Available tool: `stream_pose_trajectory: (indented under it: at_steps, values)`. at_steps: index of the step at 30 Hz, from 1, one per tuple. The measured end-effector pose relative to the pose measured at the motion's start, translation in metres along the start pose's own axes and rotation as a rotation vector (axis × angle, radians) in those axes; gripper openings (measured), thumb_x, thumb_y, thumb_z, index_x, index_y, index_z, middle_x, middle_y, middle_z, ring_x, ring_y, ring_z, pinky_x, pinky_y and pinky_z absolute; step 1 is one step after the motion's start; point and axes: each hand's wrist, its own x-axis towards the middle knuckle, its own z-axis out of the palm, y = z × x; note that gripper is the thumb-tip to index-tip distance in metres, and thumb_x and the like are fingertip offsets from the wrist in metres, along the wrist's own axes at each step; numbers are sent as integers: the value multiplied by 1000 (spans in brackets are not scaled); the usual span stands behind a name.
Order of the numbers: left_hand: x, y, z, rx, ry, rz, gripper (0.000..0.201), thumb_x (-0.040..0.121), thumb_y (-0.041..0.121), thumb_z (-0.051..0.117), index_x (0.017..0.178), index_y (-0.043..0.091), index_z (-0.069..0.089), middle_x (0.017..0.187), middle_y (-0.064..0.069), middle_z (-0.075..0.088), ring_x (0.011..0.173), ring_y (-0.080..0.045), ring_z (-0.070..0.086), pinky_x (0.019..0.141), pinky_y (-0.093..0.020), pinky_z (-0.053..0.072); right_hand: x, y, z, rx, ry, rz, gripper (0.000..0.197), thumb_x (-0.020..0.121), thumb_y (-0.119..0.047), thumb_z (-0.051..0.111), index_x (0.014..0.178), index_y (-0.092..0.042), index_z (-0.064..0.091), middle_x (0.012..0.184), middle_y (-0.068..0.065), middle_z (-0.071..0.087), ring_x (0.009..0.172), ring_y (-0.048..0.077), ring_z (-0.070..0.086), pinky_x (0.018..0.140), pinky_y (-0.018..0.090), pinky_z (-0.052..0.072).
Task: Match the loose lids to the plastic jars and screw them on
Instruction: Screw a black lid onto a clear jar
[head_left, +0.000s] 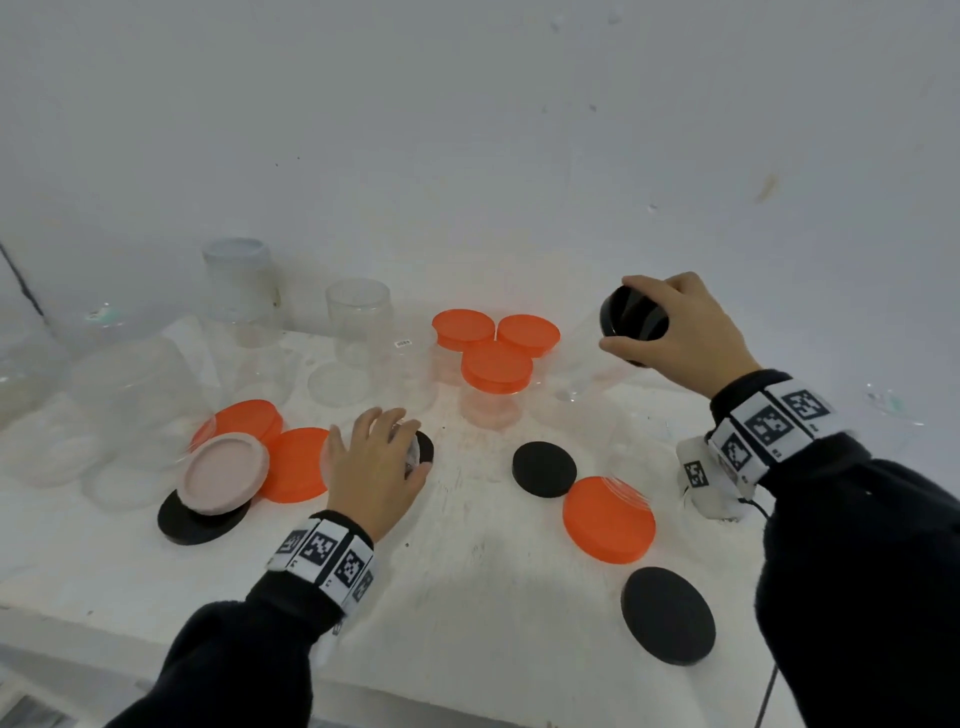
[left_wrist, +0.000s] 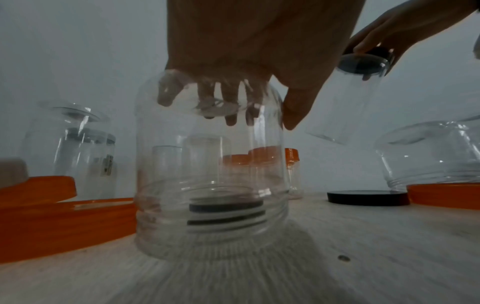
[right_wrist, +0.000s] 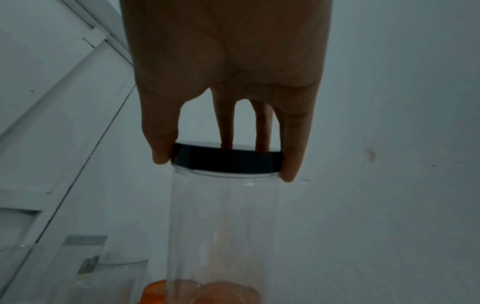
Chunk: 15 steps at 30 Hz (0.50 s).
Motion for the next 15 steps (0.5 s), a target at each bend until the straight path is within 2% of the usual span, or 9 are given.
stream_pose_trajectory:
  at_steps: [7,15]
  values:
    - [3,-3,6,23,64,12,44,70,31,75,111,18,64,123,-4,60,119,-32,51,91,-64,37,23,32,23,-51,-93,85,70,74,-47,72,135,-31,42,129,4,37,114,27,46,91,42,45]
    - [5,-4,9,31,107,31,45,64,28,80,105,18,65,116,-4,63,113,-33,56,85,-65,41,51,55,36,-116,-264,134,74,72,-46,74,136,-29,41,132,9,34,115,35,46,96,48,44]
